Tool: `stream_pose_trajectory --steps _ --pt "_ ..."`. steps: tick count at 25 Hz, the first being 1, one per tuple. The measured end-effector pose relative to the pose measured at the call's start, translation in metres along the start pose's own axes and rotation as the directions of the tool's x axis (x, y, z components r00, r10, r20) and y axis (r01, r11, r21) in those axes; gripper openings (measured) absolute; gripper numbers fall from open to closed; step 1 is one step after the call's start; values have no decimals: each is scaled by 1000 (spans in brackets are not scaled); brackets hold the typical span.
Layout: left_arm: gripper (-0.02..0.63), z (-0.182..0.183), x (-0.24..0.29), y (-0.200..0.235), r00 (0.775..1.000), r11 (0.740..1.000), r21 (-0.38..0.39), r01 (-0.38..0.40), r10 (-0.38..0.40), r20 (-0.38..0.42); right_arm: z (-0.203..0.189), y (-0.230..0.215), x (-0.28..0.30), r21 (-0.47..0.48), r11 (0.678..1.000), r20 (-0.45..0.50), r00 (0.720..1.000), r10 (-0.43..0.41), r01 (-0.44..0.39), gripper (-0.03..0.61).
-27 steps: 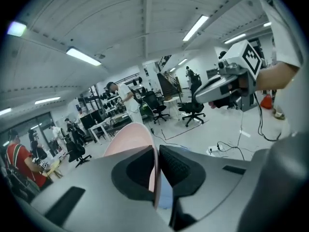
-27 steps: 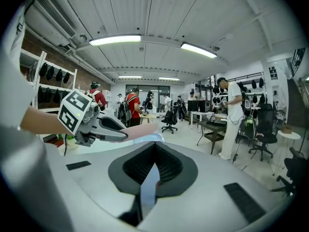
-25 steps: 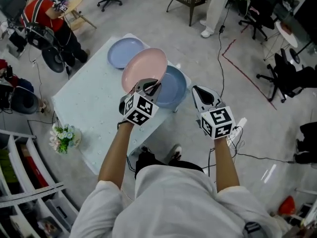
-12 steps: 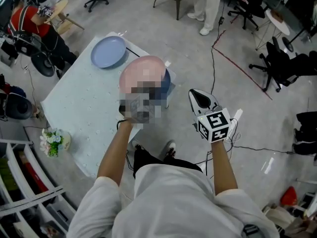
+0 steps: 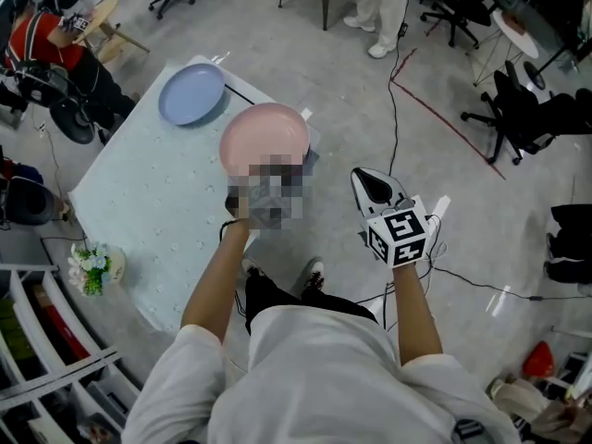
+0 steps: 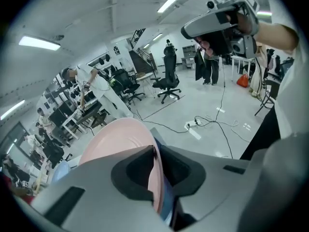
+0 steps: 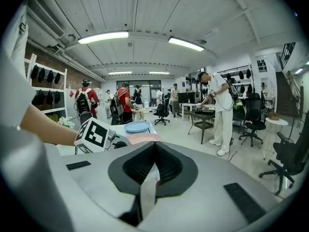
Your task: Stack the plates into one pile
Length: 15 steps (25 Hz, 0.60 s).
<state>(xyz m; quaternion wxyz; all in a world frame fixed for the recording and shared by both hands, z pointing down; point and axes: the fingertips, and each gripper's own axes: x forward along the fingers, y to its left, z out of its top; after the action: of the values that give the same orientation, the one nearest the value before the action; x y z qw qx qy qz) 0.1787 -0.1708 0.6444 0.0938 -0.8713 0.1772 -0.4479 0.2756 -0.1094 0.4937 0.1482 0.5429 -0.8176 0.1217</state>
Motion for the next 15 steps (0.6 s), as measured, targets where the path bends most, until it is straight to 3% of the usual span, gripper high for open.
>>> stream_pose_trajectory --steps 5,11,15 --pt "100 -5 9 -12 997 996 -47 78 -78 -10 -3 -7 0 8 1000 -5 1000 -6 6 12" --pt "168 -12 4 -8 995 987 -126 96 -100 -19 2 -14 4 8 1000 -7 1000 0 0 12" --pt "220 -17 -15 -3 994 973 -202 113 -111 21 17 -14 10 -1 1000 7 1000 16 -16 14"
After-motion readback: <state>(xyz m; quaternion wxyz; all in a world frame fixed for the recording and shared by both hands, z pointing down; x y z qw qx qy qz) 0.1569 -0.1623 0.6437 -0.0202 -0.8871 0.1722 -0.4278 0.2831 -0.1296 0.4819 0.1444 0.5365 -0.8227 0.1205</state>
